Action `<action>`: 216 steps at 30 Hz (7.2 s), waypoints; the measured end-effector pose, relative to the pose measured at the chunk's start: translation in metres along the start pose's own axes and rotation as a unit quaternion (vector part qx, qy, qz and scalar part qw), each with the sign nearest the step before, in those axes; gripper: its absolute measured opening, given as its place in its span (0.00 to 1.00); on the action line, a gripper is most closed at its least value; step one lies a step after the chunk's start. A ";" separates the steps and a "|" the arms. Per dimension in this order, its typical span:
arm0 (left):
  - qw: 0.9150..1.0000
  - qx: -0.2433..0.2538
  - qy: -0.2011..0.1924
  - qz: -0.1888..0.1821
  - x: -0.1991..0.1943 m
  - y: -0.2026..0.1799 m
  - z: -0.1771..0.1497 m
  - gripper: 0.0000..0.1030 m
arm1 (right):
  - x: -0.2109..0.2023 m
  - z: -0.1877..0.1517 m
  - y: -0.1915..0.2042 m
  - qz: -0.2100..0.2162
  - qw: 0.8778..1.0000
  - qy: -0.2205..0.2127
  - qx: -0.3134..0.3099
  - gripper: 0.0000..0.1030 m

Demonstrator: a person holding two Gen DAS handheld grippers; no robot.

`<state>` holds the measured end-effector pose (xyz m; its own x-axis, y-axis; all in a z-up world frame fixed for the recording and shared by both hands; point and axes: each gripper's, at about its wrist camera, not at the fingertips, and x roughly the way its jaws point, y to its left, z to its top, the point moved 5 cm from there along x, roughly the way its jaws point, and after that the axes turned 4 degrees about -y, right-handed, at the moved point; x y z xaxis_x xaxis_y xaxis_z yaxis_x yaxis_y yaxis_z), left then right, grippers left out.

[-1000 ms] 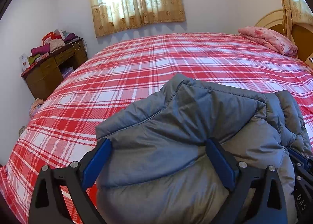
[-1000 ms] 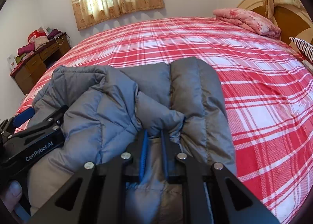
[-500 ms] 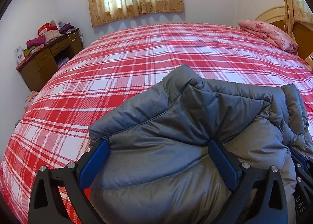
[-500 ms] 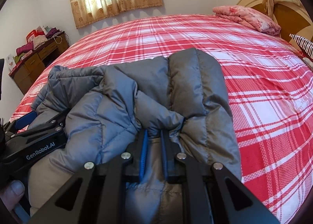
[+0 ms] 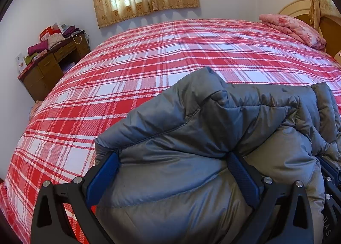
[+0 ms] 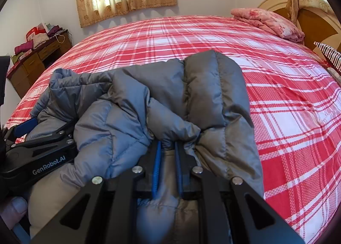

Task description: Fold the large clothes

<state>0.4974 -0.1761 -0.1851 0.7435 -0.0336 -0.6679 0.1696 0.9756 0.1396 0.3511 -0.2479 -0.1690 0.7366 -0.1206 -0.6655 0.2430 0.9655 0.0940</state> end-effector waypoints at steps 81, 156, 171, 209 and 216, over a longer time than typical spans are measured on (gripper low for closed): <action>0.980 0.040 -0.156 -0.120 -0.193 0.063 -0.019 0.12 | -0.091 -0.001 0.026 0.345 0.933 -0.053 0.083 0.18; 0.992 -0.093 -0.084 0.026 -0.181 0.273 -0.155 0.16 | -0.019 -0.028 0.242 0.386 0.911 0.073 -0.128 0.18; 0.989 -0.118 -0.069 0.048 -0.168 0.284 -0.166 0.46 | -0.016 -0.035 0.246 0.356 0.921 0.066 -0.142 0.19; 0.973 -0.215 -0.044 0.076 -0.140 0.324 -0.194 0.99 | -0.019 -0.049 0.248 0.263 0.951 0.043 -0.159 0.43; 0.971 -0.223 -0.041 0.069 -0.137 0.327 -0.195 0.99 | -0.016 -0.051 0.247 0.252 0.955 0.040 -0.150 0.47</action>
<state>0.3252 0.1894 -0.1904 0.7917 0.1054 -0.6018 -0.2197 0.9682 -0.1195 0.3668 0.0047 -0.1727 0.6592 0.3833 -0.6469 -0.3309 0.9204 0.2082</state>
